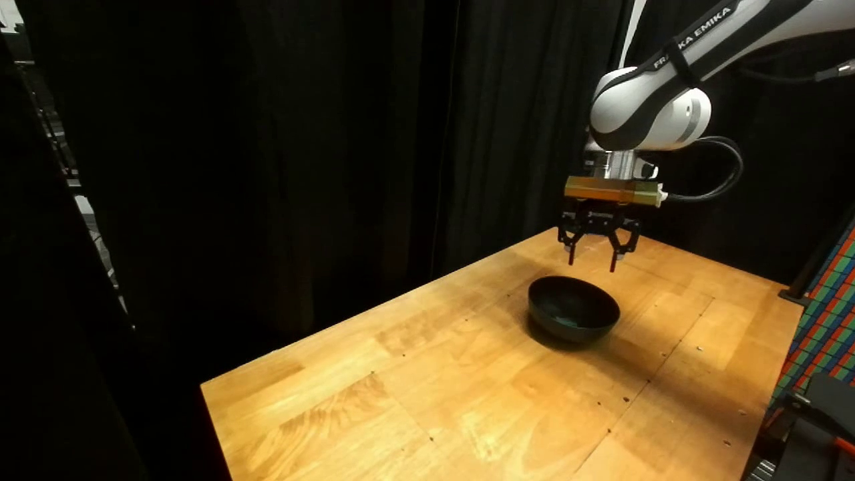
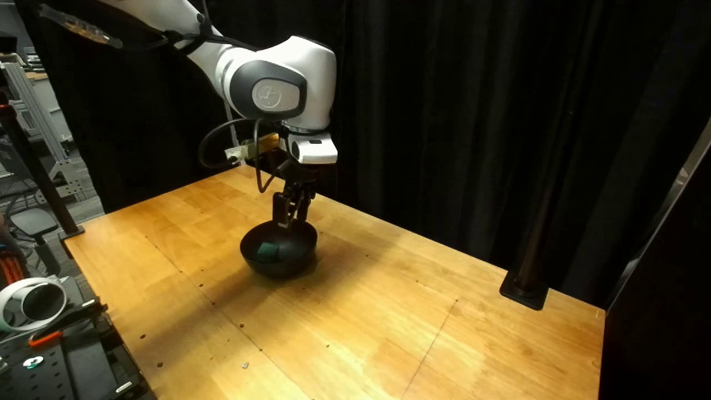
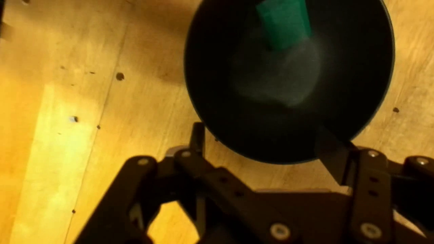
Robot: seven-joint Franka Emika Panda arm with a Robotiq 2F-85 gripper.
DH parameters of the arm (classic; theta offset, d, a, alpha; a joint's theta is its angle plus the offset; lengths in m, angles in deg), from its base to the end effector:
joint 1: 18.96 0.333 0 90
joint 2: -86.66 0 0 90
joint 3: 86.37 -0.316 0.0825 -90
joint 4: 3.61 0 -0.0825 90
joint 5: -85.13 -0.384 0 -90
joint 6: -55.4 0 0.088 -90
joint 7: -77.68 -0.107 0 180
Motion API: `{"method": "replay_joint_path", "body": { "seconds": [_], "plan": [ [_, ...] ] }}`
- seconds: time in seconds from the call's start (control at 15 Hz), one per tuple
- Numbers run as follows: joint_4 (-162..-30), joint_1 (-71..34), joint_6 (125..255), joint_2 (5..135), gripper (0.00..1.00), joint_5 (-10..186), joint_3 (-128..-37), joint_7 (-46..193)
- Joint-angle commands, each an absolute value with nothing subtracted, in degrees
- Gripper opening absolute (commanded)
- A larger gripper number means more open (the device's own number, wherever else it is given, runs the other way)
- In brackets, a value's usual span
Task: Put the green block in the bowl
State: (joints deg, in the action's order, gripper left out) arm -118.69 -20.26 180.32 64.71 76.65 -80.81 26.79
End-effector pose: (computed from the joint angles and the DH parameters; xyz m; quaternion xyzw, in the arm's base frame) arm 0.5774 -0.0629 0.2485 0.8468 -0.5204 -0.1101 0.0041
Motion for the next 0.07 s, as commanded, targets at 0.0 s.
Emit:
{"method": "replay_joint_path", "body": {
  "seconds": [0.0],
  "plan": [
    [-122.4,-21.6,172.2,74.0,1.0,76.2,-79.3,28.9]
  ]
}}
